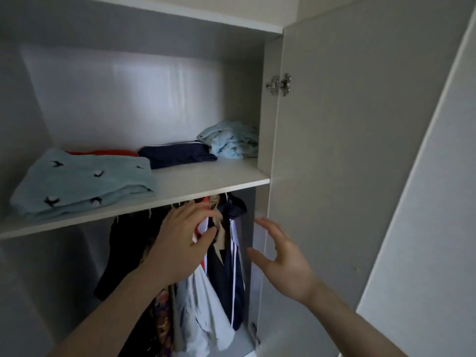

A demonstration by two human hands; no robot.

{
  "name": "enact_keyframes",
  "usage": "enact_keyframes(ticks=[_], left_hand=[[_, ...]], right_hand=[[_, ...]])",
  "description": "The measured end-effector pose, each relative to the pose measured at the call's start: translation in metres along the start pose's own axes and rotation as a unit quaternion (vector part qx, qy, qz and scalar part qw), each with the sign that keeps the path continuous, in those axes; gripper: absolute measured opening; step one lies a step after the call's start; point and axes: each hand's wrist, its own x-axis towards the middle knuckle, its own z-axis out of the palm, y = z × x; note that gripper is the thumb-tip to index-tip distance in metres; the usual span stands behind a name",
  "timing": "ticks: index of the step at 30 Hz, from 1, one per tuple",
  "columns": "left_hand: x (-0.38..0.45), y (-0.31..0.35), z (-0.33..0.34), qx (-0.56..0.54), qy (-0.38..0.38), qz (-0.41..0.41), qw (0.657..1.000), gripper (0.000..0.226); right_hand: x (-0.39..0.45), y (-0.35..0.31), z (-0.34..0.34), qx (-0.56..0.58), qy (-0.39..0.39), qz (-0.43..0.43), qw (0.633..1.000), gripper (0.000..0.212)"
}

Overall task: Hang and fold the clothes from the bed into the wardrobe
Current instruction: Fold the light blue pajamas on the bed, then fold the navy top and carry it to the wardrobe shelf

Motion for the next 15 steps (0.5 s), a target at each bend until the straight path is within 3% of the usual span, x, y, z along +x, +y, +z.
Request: enact_keyframes(ticks=[9, 15], left_hand=[[-0.066, 0.119, 0.117, -0.085, -0.195, 0.075, 0.974, 0.03], [-0.097, 0.191, 0.173, -0.143, -0.323, 0.173, 0.919, 0.036]], right_hand=[[-0.208, 0.038, -0.093, -0.033, 0.109, 0.18, 0.977, 0.058], [-0.334, 0.024, -0.109, -0.053, 0.225, 0.32, 0.919, 0.054]])
